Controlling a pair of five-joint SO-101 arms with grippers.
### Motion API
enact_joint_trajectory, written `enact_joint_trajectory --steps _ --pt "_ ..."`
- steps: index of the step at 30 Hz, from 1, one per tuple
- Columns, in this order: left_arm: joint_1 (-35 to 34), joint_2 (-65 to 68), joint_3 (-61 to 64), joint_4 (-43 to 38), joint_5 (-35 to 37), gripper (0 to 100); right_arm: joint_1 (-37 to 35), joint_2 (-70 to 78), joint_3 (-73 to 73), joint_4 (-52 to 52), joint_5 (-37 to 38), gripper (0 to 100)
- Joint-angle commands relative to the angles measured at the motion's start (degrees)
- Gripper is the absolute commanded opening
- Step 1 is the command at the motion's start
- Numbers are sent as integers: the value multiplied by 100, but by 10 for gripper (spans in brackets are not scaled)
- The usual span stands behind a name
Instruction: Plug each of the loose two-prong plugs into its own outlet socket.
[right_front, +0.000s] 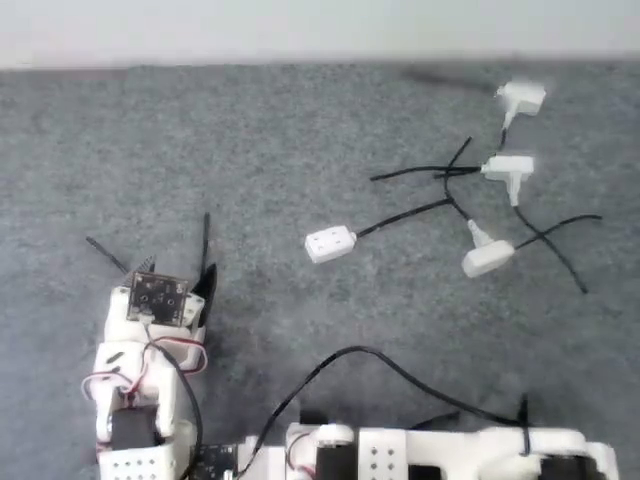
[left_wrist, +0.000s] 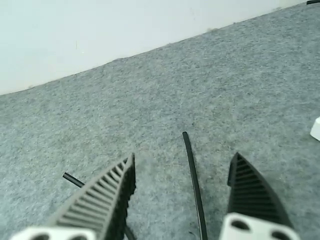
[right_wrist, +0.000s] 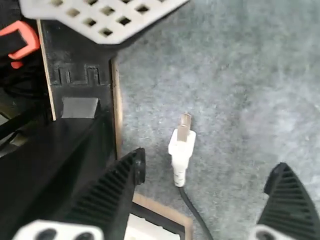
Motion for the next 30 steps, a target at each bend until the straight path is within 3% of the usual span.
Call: enact_joint_trajectory --steps 1,5,12,15,19,26,30 --pt "-26 -26 -40 -211 -53 297 -409 22 -79 -84 -79 333" --pt "-26 -26 -40 -211 -53 297 -224 31 264 -514 -79 331" --pt "-35 -26 -40 -202 -53 297 1015 31 431 -549 404 331" --pt "-35 -26 -40 -202 -53 297 1226 48 642 -743 615 324" --pt "-53 -26 -40 -202 -53 297 1042 330 624 -804 598 305" --pt "-747 -44 -40 -633 325 297 171 1314 325 -945 598 305" --pt "-976 -53 -57 -651 457 297 136 1877 255 -1182 589 305"
